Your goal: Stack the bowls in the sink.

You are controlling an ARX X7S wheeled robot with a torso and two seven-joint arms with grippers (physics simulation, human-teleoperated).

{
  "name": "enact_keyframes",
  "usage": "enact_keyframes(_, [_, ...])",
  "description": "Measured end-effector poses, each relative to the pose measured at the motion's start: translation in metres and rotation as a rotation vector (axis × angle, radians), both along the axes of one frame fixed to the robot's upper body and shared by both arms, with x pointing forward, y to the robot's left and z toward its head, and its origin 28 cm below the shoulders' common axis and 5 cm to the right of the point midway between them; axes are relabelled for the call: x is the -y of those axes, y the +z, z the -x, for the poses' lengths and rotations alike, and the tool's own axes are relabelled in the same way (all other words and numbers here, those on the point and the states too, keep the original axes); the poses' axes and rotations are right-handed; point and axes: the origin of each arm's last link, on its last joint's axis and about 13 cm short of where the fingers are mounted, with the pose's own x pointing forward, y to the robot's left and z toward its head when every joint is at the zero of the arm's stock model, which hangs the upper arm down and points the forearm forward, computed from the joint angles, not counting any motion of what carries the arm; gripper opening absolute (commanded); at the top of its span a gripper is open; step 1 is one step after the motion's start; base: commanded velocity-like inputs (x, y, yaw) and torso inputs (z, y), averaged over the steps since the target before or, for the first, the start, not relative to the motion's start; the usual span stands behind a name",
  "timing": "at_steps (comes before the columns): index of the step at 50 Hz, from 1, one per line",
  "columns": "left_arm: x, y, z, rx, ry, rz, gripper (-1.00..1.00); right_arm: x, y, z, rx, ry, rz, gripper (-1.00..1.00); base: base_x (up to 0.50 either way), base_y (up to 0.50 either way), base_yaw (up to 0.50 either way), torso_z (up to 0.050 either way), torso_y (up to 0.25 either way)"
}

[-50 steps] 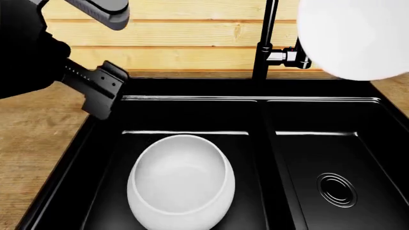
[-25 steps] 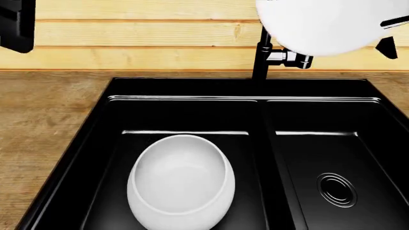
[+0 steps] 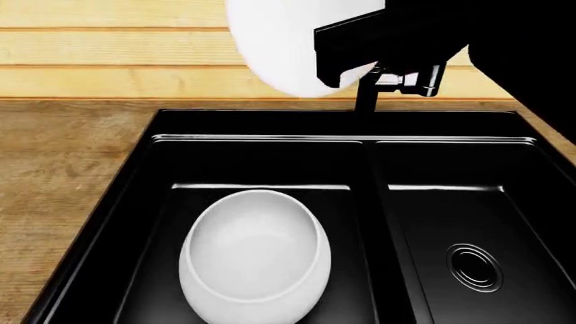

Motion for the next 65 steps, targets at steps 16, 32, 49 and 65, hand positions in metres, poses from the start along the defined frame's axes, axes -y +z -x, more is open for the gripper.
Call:
enact_keyframes(16, [-0.004, -0.002, 0.002, 0.026, 0.013, 0.005, 1.00, -0.021, -0.018, -0.024, -0.169, 0.062, -0.058, -1.00, 0.00, 0.00, 0.00, 0.000, 0.000])
enact_keyframes(32, [-0.004, -0.005, 0.000, 0.028, 0.004, 0.009, 1.00, -0.033, -0.040, -0.041, -0.416, 0.116, -0.249, -1.00, 0.00, 0.00, 0.00, 0.000, 0.001])
enact_keyframes(49, [-0.003, -0.005, -0.001, 0.026, -0.001, 0.006, 1.00, -0.035, -0.056, -0.050, -0.603, 0.115, -0.473, -1.00, 0.00, 0.00, 0.00, 0.001, 0.000])
enact_keyframes(65, [-0.003, -0.006, -0.001, 0.024, -0.002, 0.003, 1.00, -0.034, -0.069, -0.056, -0.693, 0.079, -0.602, -1.00, 0.00, 0.00, 0.00, 0.000, 0.001])
